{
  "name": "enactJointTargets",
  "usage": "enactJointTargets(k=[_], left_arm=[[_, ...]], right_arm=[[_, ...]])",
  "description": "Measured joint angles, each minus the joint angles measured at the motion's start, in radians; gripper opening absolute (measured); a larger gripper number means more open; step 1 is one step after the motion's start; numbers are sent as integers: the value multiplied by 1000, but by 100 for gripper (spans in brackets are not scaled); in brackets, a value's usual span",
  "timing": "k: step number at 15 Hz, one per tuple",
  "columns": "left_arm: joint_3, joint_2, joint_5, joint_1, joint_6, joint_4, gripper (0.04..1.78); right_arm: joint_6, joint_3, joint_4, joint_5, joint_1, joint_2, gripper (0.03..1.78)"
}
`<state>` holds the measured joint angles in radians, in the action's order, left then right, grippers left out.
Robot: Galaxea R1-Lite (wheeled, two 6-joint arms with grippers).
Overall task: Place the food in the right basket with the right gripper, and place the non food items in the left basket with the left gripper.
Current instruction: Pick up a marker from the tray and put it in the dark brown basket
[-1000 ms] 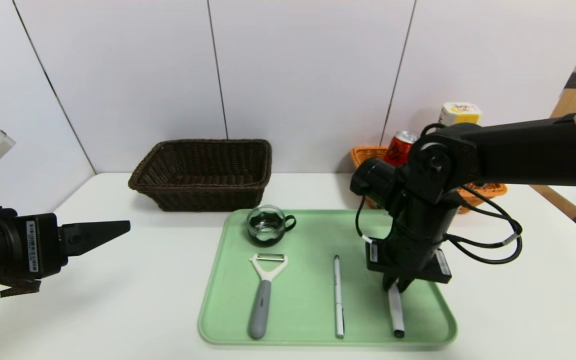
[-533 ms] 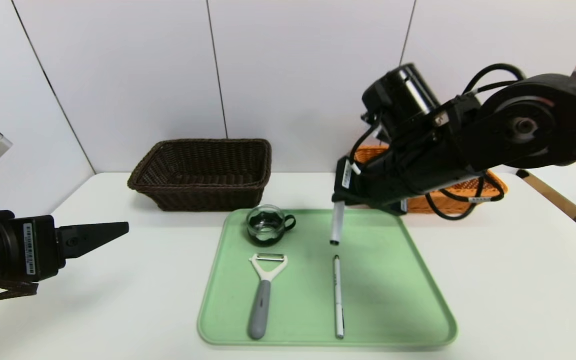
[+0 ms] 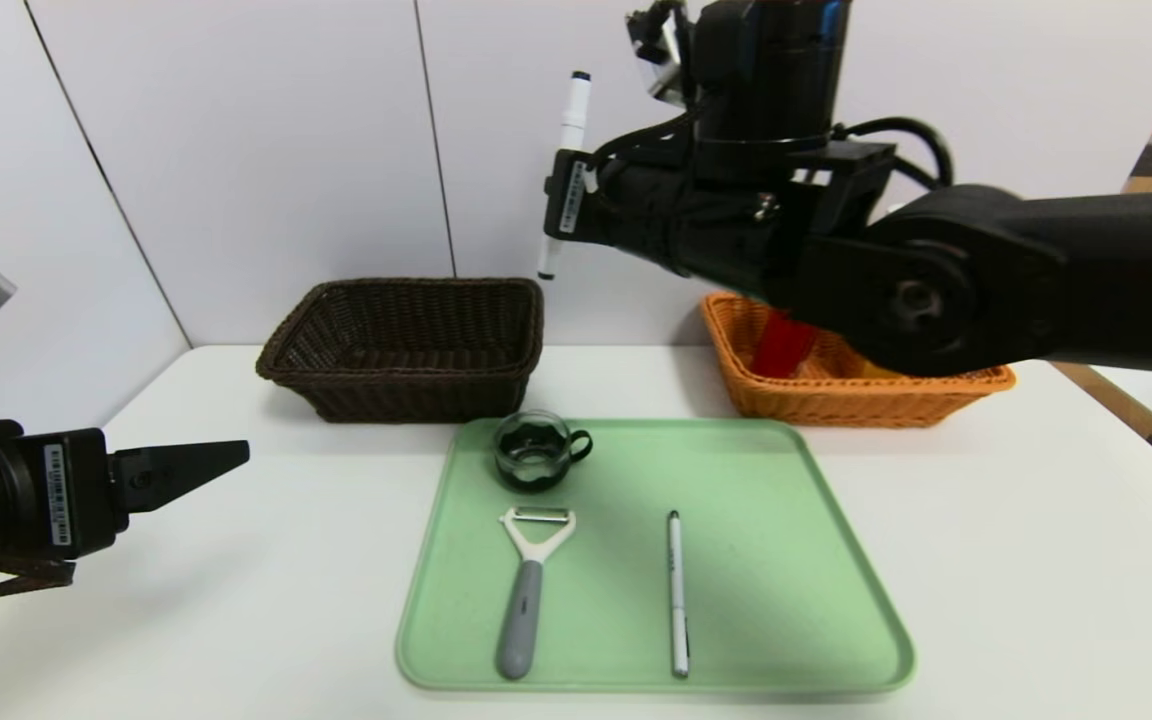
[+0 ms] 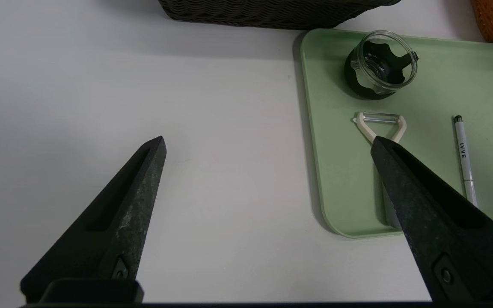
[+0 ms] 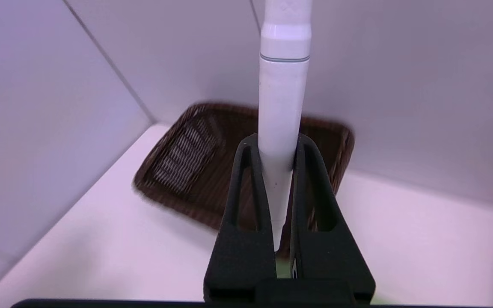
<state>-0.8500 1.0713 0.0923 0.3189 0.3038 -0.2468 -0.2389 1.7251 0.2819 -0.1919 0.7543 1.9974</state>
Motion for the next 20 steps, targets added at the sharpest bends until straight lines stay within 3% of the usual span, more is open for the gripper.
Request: enactJointTargets(k=[2, 3, 9, 15, 18, 20], left_arm=[[3, 1, 9, 0, 1, -2, 169], [9, 0, 11, 0, 1, -2, 169], [56, -26, 12, 0, -2, 0, 169], [100, -56, 14, -1, -2, -1, 169], [103, -64, 13, -1, -2, -4, 169], [104, -73, 13, -1, -2, -7, 169]], right_arm=[[111, 82, 114, -36, 10, 101, 15], [130, 128, 141, -41, 15, 149, 15], [149, 231, 353, -37, 21, 390, 15], [167, 234, 370, -50, 21, 481, 18], [176, 233, 381, -49, 21, 491, 68], [176, 234, 383, -49, 21, 488, 91]])
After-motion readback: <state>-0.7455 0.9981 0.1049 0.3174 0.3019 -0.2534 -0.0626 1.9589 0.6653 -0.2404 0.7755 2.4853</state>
